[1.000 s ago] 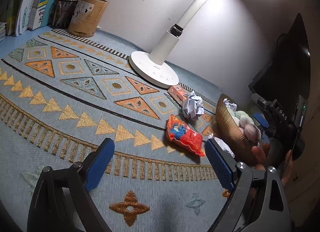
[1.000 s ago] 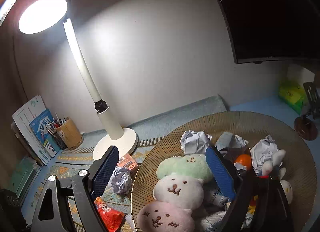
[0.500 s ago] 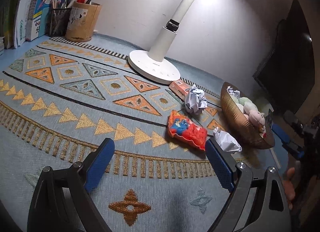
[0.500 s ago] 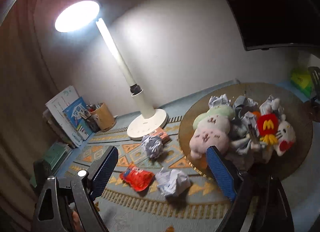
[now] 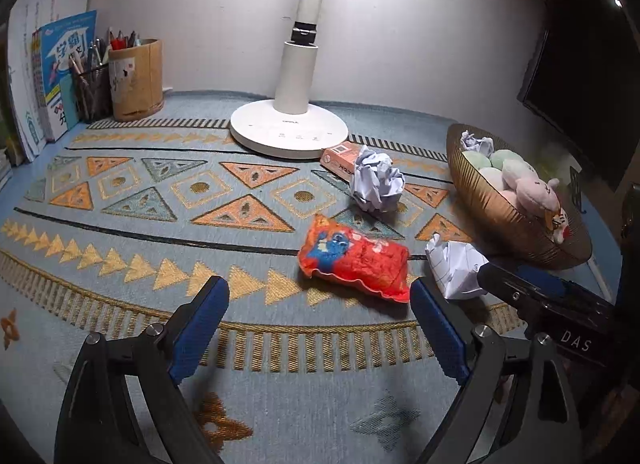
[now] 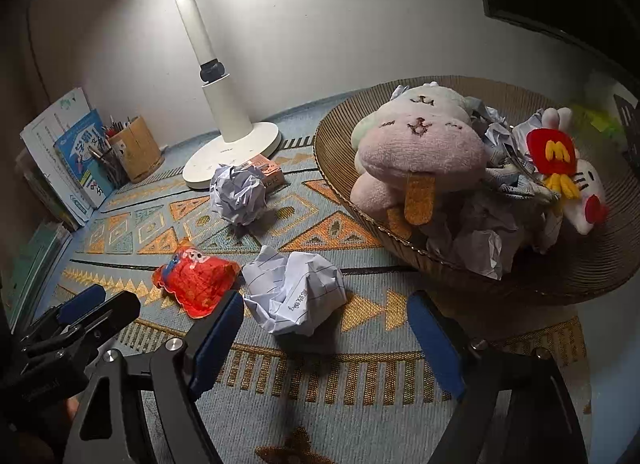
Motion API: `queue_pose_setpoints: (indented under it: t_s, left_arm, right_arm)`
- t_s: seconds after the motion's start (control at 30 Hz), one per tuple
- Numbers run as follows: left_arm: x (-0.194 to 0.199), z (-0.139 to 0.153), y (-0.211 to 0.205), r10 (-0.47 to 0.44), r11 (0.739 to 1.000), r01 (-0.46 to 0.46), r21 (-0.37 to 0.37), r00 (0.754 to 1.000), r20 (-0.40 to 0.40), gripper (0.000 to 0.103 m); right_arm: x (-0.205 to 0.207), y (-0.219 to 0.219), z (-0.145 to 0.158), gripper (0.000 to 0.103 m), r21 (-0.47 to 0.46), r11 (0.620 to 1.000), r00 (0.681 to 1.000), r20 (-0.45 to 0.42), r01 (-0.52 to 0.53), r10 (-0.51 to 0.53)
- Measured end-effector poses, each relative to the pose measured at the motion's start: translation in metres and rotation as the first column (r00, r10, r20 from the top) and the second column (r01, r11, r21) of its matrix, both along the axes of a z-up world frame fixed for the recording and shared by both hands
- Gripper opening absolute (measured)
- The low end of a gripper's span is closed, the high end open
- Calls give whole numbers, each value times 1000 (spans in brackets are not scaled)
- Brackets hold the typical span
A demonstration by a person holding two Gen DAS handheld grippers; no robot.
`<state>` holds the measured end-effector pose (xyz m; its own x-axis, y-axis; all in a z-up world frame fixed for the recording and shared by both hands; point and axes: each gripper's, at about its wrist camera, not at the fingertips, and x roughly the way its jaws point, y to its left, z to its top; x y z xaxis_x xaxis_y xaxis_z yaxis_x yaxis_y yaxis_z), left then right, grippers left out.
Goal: Organize objects
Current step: 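Move both open tools back toward the red snack bag and paper ball, then grasp the red snack bag with the left tool while the right tool grasps a paper ball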
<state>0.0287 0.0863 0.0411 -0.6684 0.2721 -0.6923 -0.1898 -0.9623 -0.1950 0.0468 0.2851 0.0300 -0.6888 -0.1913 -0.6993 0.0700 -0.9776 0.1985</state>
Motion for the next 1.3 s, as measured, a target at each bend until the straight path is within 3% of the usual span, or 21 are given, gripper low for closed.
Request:
queue_pose_setpoints:
  t_s: [0.2,0.27,0.43,0.6,0.73,0.8,0.87,1.03,1.13,1.2,1.3]
  left_arm:
    - [-11,-13,25,-18,997,21,-70,999,42,92]
    - [-15,-18,37,-31,993,37,-108,998,55,91]
    - [-32,-31,51,-15,974,42,-224,992,124,91]
    - [-27,-28,29,26,975,7,-222,989,143,93]
    - [-11,-19,-16,131,962,-103,-252,986,99,93]
    - [-9,-15,-43,202,955,-177,-240,976,86,93]
    - [-8,-10,-65,222,963,-204,-175,971,91,92]
    - [-22,-11,-52,75,993,-86,77,988,137,92]
    - [-38,-21,-16,45,998,-51,34,988,146,92]
    - [-44,-24,5,43,998,-37,-50,992,122,91]
    - [-49,-23,20,2,997,7,-72,993,120,85]
  right_arm:
    - [0,6,0,59,-36,999,1000,-1,-5,5]
    - [1,8,1,56,-40,999,1000,-8,-1,1]
    - [0,15,-1,56,-95,996,1000,3,-5,5]
    - [1,17,-1,56,-123,992,1000,2,-19,19]
    - [1,16,-1,56,-125,992,1000,8,-22,24]
    - [1,15,-2,56,-123,992,1000,10,-26,28]
    - [0,13,-2,56,-116,993,999,14,-28,29]
    - [-1,9,-3,57,-100,994,999,19,-40,42]
    - [-1,3,-3,66,-66,997,999,22,-47,48]
    - [0,-2,0,68,-23,998,999,7,-51,51]
    - [-7,-12,-3,69,16,996,995,38,-93,93]
